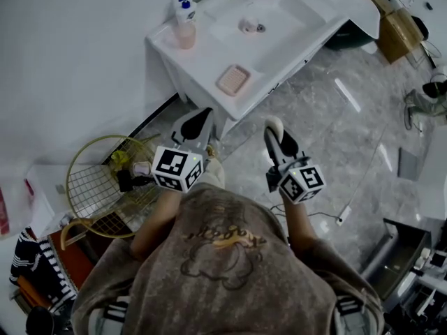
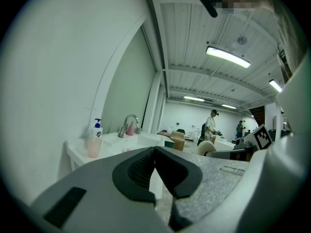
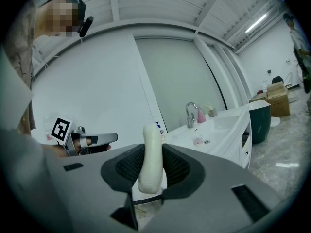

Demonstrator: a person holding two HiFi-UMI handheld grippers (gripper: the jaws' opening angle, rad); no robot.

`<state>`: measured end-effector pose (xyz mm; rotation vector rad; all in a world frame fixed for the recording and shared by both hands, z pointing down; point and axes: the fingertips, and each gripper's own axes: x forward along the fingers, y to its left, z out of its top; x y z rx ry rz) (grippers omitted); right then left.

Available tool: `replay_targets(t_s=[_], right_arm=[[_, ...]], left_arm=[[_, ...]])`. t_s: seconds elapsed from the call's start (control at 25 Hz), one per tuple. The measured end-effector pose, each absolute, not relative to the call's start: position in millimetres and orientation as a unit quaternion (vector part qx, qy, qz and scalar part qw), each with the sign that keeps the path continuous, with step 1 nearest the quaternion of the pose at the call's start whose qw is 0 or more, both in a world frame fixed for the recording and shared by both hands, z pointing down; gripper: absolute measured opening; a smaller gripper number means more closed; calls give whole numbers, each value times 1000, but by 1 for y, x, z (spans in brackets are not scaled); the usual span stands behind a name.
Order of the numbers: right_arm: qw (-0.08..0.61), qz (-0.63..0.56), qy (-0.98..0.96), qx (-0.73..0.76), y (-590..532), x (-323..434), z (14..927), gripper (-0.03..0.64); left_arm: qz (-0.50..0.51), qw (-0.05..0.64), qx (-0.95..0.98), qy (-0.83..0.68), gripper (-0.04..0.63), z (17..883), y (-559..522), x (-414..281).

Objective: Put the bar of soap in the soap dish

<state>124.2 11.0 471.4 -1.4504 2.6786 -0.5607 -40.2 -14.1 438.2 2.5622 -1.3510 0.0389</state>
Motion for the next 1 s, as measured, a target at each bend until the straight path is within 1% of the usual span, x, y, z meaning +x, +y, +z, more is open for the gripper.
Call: replay_targets(t_s=[0.64,1.0], right_arm=[[22,-174,860,-480,-107,105,450,112],[37,-184,849,-493,-159,91,449,112]], left_arm=[[19,122,893,-434,5,424,-137,-50],[19,121,904,-409,5,417,-190,-49]])
